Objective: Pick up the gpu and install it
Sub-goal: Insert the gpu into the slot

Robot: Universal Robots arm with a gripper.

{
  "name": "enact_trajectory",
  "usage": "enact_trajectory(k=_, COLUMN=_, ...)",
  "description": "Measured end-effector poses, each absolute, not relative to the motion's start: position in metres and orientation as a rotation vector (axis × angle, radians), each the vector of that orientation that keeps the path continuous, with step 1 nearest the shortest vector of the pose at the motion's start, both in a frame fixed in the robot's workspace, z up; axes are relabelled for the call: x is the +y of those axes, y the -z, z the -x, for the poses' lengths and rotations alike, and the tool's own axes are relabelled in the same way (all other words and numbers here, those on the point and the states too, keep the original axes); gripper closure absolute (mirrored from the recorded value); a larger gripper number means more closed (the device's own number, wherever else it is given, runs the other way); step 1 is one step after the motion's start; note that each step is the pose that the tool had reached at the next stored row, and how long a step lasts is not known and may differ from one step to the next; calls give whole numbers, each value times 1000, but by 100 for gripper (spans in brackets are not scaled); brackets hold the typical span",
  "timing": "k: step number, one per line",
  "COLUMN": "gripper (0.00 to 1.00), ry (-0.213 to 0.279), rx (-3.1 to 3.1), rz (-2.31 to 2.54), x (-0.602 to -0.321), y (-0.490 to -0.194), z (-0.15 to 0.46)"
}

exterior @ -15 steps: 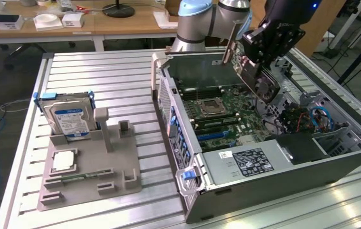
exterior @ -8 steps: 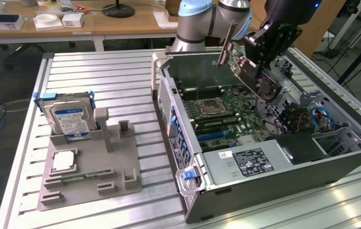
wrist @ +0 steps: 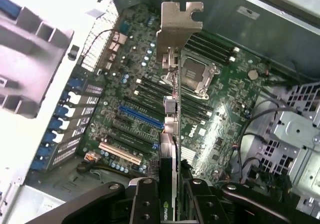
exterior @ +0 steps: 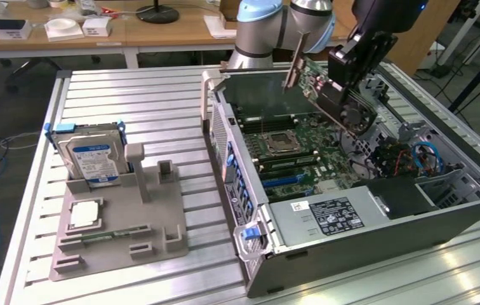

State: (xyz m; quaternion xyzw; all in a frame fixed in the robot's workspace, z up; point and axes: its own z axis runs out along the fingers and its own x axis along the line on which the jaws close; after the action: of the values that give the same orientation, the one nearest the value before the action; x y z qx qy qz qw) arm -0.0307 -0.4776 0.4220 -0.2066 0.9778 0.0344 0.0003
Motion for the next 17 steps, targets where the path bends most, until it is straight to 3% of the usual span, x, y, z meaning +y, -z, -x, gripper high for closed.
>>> enact_trajectory(k=17, gripper=74, ry=-108, rx=2974, rz=1033, x=-478, y=-422, z=30)
